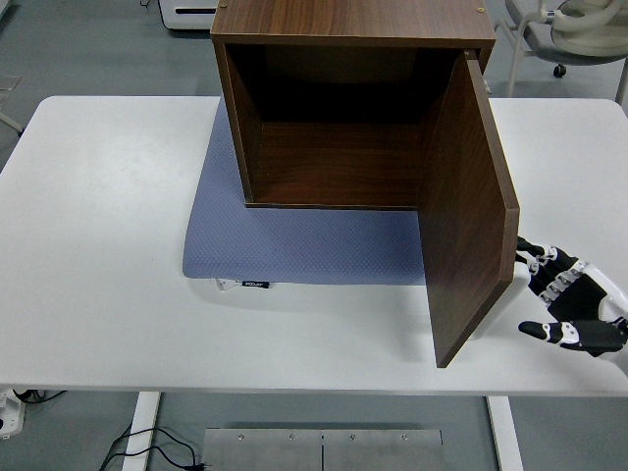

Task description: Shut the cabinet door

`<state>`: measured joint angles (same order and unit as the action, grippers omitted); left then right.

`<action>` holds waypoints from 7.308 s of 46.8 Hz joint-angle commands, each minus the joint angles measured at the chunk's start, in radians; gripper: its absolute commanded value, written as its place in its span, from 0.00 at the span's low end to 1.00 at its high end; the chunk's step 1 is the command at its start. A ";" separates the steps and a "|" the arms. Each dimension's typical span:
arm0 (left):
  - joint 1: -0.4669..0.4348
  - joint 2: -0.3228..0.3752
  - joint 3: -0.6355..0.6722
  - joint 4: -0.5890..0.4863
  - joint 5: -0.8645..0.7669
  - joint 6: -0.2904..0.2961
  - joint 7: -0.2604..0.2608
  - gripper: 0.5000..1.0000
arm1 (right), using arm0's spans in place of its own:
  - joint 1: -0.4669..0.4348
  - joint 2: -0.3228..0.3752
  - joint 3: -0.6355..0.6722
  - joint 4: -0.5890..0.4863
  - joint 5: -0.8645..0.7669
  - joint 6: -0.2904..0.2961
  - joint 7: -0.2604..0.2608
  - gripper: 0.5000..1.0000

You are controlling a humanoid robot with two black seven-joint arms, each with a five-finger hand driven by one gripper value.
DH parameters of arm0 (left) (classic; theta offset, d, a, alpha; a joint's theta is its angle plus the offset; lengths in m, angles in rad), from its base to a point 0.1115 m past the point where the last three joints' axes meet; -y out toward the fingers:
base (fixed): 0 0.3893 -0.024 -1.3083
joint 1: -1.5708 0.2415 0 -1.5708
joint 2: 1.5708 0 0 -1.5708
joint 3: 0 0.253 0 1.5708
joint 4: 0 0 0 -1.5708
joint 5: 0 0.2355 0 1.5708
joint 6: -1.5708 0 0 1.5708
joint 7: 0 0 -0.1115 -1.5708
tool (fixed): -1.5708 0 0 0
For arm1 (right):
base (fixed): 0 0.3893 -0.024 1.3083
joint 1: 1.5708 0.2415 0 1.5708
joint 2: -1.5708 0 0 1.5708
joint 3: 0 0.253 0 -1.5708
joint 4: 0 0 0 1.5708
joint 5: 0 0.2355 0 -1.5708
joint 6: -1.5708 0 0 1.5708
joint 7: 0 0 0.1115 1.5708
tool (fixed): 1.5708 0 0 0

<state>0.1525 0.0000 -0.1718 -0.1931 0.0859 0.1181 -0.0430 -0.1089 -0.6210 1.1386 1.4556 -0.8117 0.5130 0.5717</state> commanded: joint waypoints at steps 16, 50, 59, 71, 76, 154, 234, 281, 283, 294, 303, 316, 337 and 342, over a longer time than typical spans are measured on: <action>-0.001 0.000 0.000 0.000 0.000 0.000 0.000 1.00 | 0.012 0.033 -0.042 0.028 -0.041 0.001 -0.023 1.00; -0.001 0.000 0.000 0.000 0.000 0.000 0.000 1.00 | 0.060 0.098 -0.106 0.055 -0.080 -0.001 -0.055 1.00; 0.001 0.000 0.000 0.000 0.000 0.000 0.000 1.00 | 0.087 0.112 -0.134 0.054 -0.080 -0.002 -0.061 1.00; -0.001 0.000 0.000 0.000 0.000 0.000 0.000 1.00 | 0.126 0.155 -0.175 0.051 -0.081 -0.010 -0.067 1.00; -0.001 0.000 0.000 0.000 0.000 0.000 0.002 1.00 | 0.141 0.171 -0.194 0.046 -0.089 -0.011 -0.067 1.00; -0.001 0.000 0.000 0.000 0.000 0.000 0.000 1.00 | 0.471 0.409 -0.424 -0.164 -0.070 -0.169 -0.112 1.00; -0.001 0.000 0.000 0.000 0.000 0.000 0.000 1.00 | 0.752 0.575 -0.510 -0.417 0.201 -0.461 -0.181 1.00; -0.001 0.000 0.000 0.000 0.000 0.000 0.000 1.00 | 0.726 0.494 -0.488 -0.333 0.218 -0.418 -0.147 1.00; -0.001 0.000 0.000 0.000 0.000 0.000 0.000 1.00 | 0.715 0.477 -0.488 -0.320 0.209 -0.406 -0.147 1.00; -0.001 0.000 0.000 0.000 0.000 0.000 0.002 1.00 | 0.670 0.409 -0.488 -0.258 0.172 -0.373 -0.130 1.00; 0.001 0.000 0.000 0.000 0.000 0.000 0.000 1.00 | 0.634 0.369 -0.487 -0.219 0.143 -0.361 -0.105 1.00; 0.001 0.000 0.000 0.000 0.000 0.000 0.000 1.00 | 0.592 0.270 -0.479 -0.179 0.128 -0.361 -0.075 1.00; 0.001 0.000 0.000 0.000 0.000 0.000 0.000 1.00 | 0.419 0.182 -0.333 -0.161 0.129 -0.361 -0.050 1.00; 0.001 0.000 0.000 0.000 0.000 0.000 0.000 1.00 | 0.368 0.164 -0.292 -0.161 0.129 -0.361 -0.050 1.00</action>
<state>0.1520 0.0000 -0.1718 -0.1932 0.0859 0.1182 -0.0432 0.2830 -0.4469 0.8248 1.2953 -0.6830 0.1520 0.5220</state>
